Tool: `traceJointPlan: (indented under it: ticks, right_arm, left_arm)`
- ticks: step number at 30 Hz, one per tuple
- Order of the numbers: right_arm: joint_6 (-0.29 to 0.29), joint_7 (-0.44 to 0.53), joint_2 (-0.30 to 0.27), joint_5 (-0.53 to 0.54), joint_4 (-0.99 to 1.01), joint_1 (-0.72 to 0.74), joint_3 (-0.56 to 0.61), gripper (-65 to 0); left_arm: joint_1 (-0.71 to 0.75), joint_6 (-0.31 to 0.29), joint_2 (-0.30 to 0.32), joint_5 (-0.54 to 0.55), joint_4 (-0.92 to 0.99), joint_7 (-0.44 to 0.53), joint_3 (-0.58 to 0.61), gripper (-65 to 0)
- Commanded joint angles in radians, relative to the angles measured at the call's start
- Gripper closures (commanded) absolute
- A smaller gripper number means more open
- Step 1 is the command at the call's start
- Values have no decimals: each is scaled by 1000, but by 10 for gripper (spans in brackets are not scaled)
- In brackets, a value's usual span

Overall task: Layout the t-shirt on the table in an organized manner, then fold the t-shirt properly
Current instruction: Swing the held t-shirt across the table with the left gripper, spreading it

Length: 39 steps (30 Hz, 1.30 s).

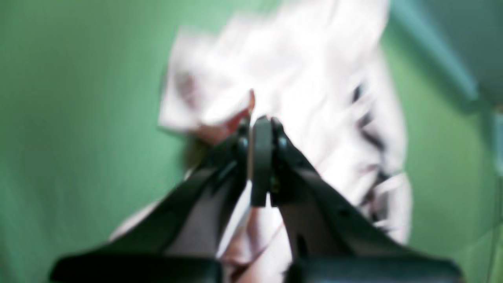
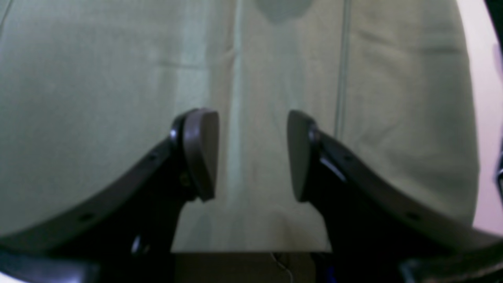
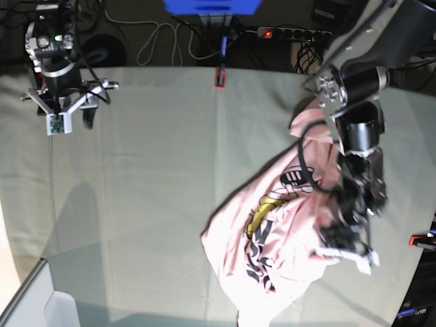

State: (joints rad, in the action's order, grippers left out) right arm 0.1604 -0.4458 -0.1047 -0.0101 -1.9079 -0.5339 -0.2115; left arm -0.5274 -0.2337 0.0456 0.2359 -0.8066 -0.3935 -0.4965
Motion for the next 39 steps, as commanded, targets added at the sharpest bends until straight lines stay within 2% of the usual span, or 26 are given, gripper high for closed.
traceJointPlan:
  ticks: [1, 4, 7, 12, 14, 18, 22, 24, 28, 31, 35, 37, 39]
  right_arm:
    - [1, 23, -10, 3, -15, -4, -6, -292]
    - [1, 22, -14, 3, -15, -7, -22, -292]
    - [1, -2, -14, 3, -15, -5, -49, -292]
    - [1, -44, -14, 3, -15, -1, -111, -291]
    - [1, -44, -13, 3, -15, -5, -153, -290]
    - [1, -46, -10, 5, -15, -21, -230, -290]
    - [1, -46, -10, 5, -15, -36, -248, -290]
    - [1, -46, -10, 5, -17, -55, -259, -290]
    - [1, -46, -8, 5, -17, -64, -266, -290]
    - [1, -46, 10, 5, -17, -71, -294, -290]
    - [1, -44, 18, 5, -17, -67, -334, -290]
    - [1, -44, 20, 5, -18, -73, -334, -290]
    - [1, -44, 20, 5, -18, -73, -334, -290]
  left_arm:
    - [-41, -17, -19, 26, -83, 6, 3, -4]
    - [-41, -19, -109, 27, -316, -98, 19, -4]
    - [-41, -19, -203, 18, -481, -143, 141, -4]
    - [-49, -17, -203, 30, -555, -132, 493, -4]
    - [-61, -8, -203, 73, -552, -77, 640, -4]
    - [-76, 167, -203, 162, -488, 129, 833, -4]
    - [-153, 245, -203, 224, -351, 282, 948, -4]
    - [-188, 256, -203, 288, -307, 321, 1017, -4]
    - [-296, 261, -203, 478, -221, 397, 1249, -4]
    - [-322, 261, -203, 613, -190, 473, 1386, -6]
    - [-328, 259, -203, 710, -181, 545, 1528, -14]
    - [-325, 259, -203, 718, -179, 540, 1593, -64]
    - [-302, 256, -203, 715, -179, 540, 1650, -157]
